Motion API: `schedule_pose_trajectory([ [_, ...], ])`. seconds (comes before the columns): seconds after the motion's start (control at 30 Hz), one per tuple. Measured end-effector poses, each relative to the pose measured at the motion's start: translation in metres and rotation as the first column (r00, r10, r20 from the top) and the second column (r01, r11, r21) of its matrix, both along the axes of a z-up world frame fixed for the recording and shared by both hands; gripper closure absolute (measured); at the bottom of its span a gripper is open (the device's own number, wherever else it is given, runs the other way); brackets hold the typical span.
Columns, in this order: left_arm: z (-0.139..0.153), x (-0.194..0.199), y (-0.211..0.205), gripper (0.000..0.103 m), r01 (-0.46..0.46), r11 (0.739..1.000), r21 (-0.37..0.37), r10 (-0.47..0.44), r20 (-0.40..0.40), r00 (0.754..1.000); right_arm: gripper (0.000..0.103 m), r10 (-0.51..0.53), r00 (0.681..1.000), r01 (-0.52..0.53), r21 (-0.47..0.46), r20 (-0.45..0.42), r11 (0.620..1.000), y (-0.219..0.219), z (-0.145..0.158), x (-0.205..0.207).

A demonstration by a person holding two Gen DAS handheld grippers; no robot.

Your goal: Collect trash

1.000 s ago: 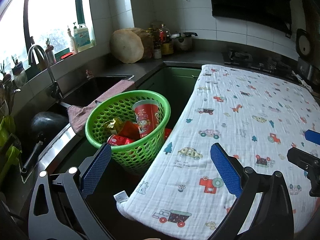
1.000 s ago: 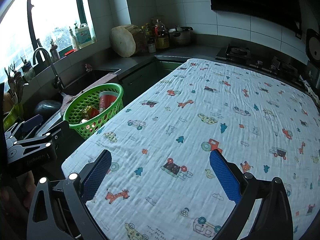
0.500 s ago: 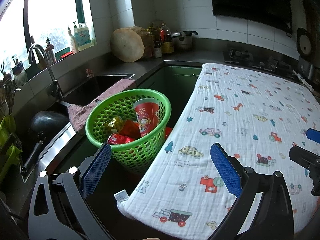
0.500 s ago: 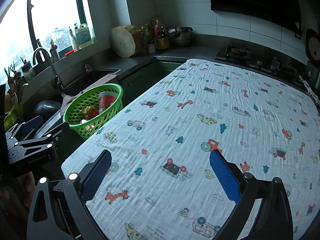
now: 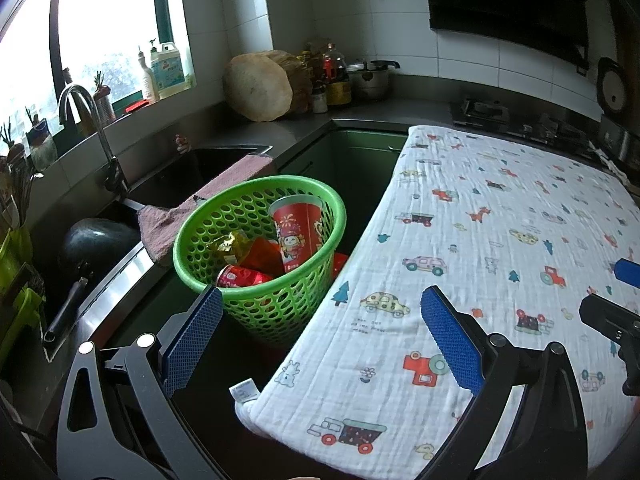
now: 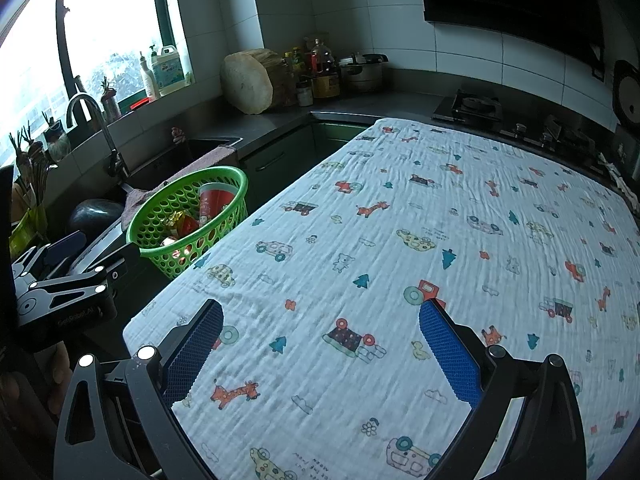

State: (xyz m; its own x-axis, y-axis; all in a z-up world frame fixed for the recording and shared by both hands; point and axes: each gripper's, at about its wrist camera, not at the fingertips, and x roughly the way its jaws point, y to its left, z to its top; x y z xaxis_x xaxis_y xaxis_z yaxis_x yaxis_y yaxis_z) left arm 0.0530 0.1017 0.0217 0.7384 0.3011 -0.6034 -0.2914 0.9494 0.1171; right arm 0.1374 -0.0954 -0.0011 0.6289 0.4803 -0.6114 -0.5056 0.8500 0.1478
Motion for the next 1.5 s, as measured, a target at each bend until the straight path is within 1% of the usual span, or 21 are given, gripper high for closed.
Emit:
schedule_pose_trajectory([
  [0.67, -0.0006, 0.0002, 0.0037, 0.005, -0.013, 1.0, -0.005, 0.013, -0.002, 1.0, 0.008, 0.005, 1.0, -0.005, 0.0, 0.002, 1.0, 0.0028, 0.0008, 0.0002],
  [1.5, 0.0059, -0.0025, -0.0017, 0.005, -0.008, 1.0, 0.002, 0.008, 0.022, 1.0, 0.008, 0.018, 1.0, -0.018, 0.005, 0.012, 1.0, 0.0024, 0.0025, -0.0015],
])
